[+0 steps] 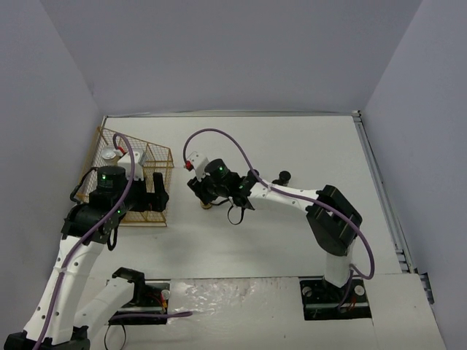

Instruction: Organize the condiment bottles

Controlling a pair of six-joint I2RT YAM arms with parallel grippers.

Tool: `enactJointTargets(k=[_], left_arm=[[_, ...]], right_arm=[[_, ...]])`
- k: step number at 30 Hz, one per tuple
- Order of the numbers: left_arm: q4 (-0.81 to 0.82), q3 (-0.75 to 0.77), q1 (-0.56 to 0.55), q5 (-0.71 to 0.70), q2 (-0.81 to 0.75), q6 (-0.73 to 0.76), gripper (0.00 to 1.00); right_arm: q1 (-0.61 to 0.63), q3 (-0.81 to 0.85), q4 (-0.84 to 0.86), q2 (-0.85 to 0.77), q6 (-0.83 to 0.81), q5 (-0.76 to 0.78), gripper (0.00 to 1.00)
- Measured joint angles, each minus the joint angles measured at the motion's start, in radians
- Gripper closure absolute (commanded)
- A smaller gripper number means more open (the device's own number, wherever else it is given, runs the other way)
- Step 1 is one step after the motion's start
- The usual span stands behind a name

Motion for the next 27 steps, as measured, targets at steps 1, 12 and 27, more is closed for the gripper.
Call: enactJointTargets(k=[1, 12, 27], left_arm=[[0.001, 0.0, 0.0, 0.002, 0.0, 0.0, 0.03], [0.006, 0.016, 0.0, 0.061, 0.049, -0.027, 0.03], [0.065, 0.159, -0.161, 0.066, 0.274, -0.133, 0.03]], right_arm=[[0.0, -0.007, 0.0, -0.002, 0.001, 0.0, 0.29], [0.0, -0.055, -0.073, -0.097, 0.003, 0.011, 0.0], [-0.002, -0.124, -0.309, -0.814, 0.096, 0.336, 0.0]])
